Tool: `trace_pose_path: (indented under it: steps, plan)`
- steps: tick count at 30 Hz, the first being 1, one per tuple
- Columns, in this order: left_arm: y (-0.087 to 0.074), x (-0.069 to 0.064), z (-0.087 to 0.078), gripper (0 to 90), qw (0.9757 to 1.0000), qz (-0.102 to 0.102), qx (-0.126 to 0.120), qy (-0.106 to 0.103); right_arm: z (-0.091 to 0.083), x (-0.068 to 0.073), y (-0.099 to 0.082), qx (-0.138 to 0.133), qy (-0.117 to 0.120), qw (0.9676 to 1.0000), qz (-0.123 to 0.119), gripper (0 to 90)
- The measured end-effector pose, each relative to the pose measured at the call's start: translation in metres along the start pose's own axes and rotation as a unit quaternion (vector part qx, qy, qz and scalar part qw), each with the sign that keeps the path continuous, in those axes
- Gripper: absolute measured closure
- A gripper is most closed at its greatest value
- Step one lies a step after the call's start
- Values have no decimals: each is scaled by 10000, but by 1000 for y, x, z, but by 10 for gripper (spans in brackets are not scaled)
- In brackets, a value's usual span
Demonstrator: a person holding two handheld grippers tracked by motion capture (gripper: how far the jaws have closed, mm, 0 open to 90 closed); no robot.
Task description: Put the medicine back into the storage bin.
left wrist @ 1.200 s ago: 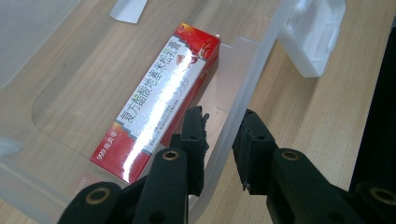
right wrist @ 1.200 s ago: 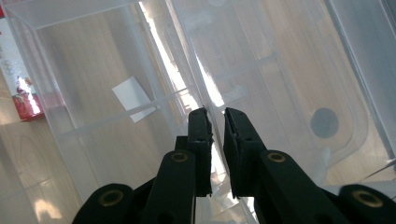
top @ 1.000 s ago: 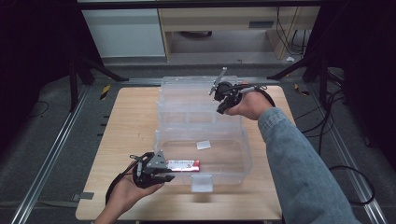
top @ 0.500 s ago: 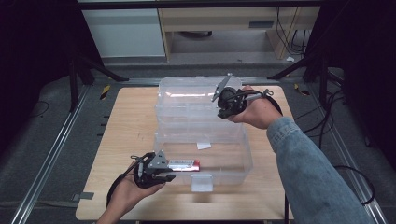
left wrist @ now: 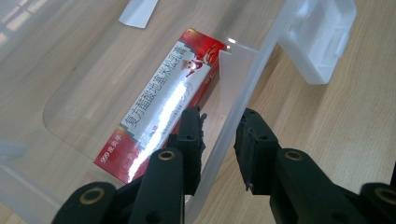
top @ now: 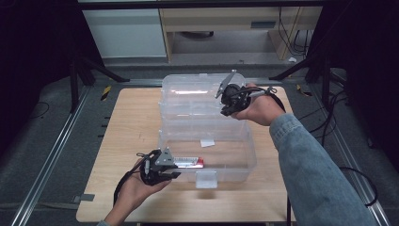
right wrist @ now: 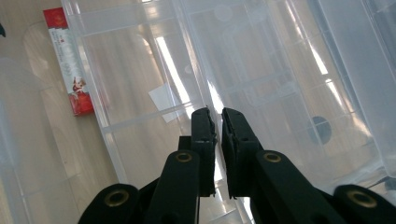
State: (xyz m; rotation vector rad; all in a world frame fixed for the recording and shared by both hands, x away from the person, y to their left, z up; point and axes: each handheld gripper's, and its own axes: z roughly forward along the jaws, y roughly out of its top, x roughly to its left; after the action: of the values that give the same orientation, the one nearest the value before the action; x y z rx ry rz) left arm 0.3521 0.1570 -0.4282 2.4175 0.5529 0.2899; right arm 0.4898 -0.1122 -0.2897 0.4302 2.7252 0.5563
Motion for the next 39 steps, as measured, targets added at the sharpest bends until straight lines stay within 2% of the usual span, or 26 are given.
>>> trace_pose_path:
  steps: [6,19,33,39]
  plan:
    - [0,-2,0,710,10000,24,-28,79,-8,13,-4,-83,-23,9999,-76,844]
    - [0,-3,1,706,9999,50,-39,94,-19,38,-16,-257,-70,9994,-206,848]
    - [0,-4,1,704,9999,29,-55,98,-21,48,-24,-364,-27,9991,-219,848]
    - [2,-3,3,700,9999,-27,-91,100,-20,45,-23,-382,-10,9991,-189,843]
